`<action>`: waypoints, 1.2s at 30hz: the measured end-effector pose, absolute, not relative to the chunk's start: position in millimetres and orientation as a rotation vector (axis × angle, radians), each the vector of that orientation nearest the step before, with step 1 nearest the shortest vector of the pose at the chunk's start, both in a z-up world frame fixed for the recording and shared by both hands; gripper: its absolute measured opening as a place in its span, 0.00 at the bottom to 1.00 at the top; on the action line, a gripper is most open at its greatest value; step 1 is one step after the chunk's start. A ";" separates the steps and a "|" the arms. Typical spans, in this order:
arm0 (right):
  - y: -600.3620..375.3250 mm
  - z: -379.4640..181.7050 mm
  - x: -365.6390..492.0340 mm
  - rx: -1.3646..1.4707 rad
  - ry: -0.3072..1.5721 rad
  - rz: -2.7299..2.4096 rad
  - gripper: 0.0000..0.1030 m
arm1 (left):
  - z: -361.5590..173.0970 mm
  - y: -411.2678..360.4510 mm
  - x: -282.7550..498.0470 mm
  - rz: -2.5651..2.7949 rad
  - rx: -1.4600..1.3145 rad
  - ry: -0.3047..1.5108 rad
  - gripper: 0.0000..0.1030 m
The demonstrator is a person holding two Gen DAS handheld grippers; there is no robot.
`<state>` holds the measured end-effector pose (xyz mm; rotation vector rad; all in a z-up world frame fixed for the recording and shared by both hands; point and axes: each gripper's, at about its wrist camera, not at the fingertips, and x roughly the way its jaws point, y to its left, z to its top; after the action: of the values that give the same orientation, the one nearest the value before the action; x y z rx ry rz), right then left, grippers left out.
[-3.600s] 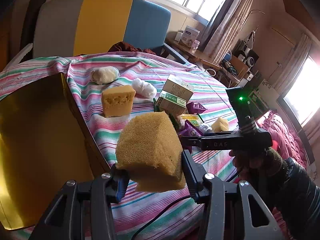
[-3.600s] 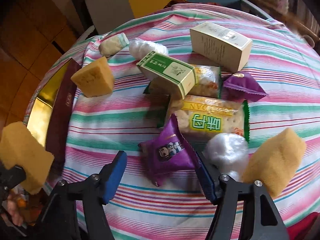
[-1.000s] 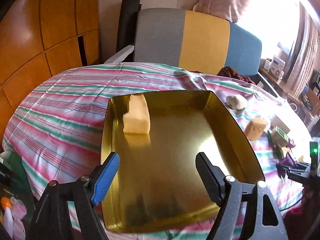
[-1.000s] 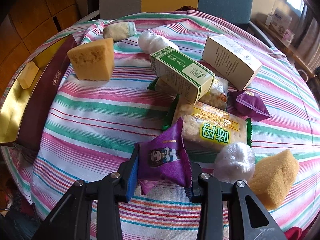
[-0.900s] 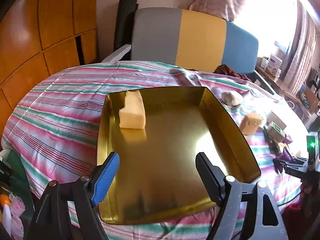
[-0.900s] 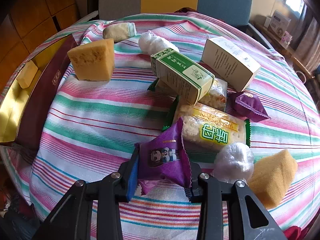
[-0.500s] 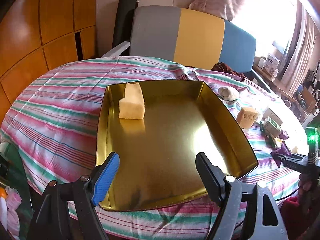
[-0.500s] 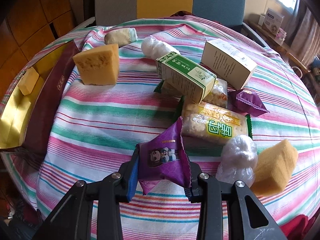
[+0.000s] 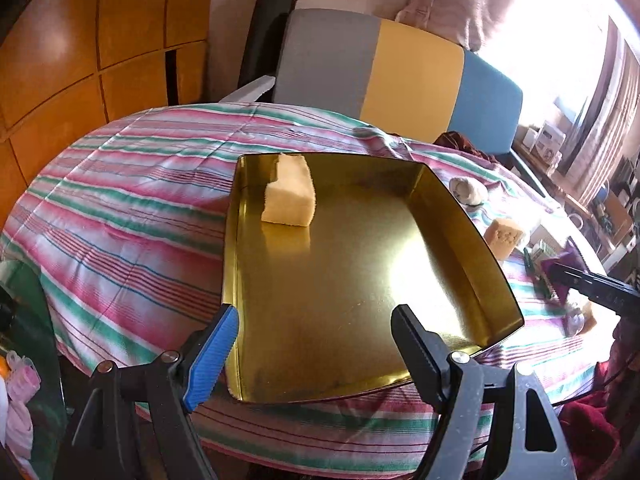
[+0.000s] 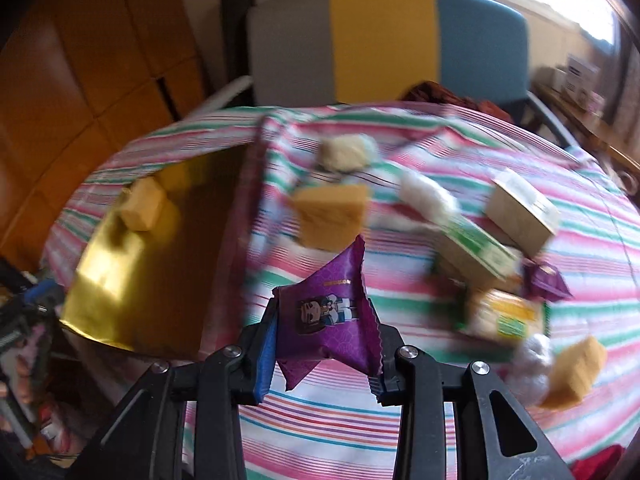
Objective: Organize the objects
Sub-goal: 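Grasp the purple candy packet with the right gripper and carry it to the tray, then release the purple candy packet into the tray beside the sponge with the right gripper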
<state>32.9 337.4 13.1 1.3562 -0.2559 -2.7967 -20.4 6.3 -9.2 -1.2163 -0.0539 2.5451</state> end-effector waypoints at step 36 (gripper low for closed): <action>112.5 -35.6 -109.4 1.398 -0.185 -2.350 0.56 | -29.0 -78.9 -42.3 2.582 -1.337 -0.347 0.76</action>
<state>-109.4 112.5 -35.6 1.3980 -0.1852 -2.3500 -42.3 -78.9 -29.0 -1.3366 -0.3470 2.5824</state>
